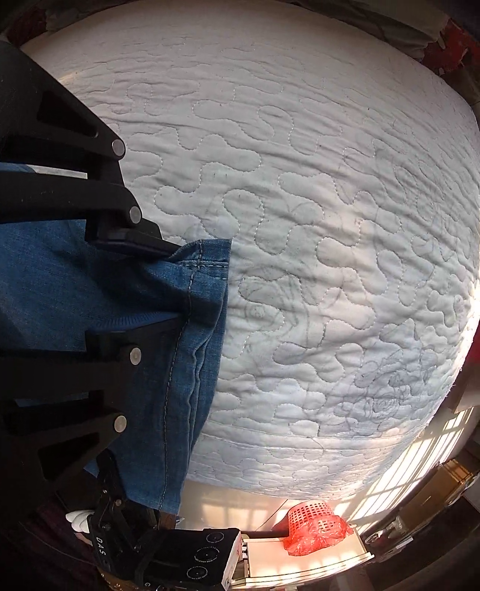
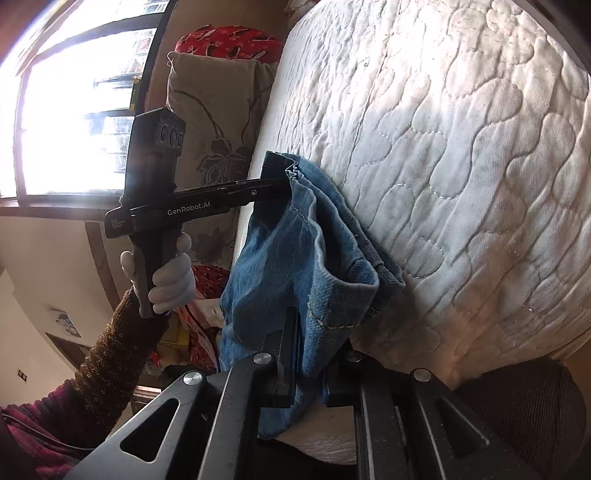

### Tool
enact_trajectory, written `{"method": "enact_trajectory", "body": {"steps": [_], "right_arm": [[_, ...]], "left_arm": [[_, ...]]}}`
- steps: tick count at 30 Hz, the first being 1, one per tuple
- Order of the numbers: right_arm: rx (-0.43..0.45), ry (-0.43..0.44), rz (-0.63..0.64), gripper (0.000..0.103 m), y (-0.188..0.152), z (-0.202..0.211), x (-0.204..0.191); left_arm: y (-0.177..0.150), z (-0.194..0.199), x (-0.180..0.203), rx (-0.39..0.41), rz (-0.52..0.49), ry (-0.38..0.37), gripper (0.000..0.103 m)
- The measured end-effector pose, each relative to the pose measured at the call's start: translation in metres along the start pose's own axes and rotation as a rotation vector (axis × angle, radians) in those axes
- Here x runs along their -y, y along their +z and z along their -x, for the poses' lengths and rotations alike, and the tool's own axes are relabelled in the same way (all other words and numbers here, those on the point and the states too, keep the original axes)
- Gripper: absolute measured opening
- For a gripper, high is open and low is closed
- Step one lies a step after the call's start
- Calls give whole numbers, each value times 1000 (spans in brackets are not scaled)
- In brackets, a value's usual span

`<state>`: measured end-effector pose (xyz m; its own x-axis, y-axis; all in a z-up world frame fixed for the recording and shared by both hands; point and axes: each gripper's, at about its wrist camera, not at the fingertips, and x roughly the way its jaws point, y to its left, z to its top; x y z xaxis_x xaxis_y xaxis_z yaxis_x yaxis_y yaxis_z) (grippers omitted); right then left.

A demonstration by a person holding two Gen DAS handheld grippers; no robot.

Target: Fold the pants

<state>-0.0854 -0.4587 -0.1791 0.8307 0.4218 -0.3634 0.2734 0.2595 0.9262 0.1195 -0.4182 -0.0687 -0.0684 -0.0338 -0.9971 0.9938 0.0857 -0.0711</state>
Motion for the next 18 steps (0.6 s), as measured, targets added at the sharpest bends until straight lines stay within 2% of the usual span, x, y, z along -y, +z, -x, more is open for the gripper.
{"method": "enact_trajectory", "body": {"steps": [3,5,6,7,9,10,14,18], "right_arm": [[2,-9,-14,11,0,-2,4],[-4,-7,-11,12,0,-2,5],[-4,-9,-8,13,1,-3,5],[-6,-7,-9,13,1,-3,6],[-6,3,-19,13,2,-3,8],[-4,10,-23,13,2,-4,9],[3,16,-19,9,2,-2,8],[8,-5,47,8,3,0,-5]], "left_arm": [[-9,-4,2,-24,-69,35,32],[-3,-6,14,-47,-93,42,35],[-1,-8,15,-62,-87,32,35],[17,-12,10,-76,-68,18,34],[16,-10,5,-81,-30,-9,33],[7,-8,-5,-73,-21,-14,32],[-17,6,-8,-40,9,-51,13],[-39,20,-11,34,57,-76,12]]}}
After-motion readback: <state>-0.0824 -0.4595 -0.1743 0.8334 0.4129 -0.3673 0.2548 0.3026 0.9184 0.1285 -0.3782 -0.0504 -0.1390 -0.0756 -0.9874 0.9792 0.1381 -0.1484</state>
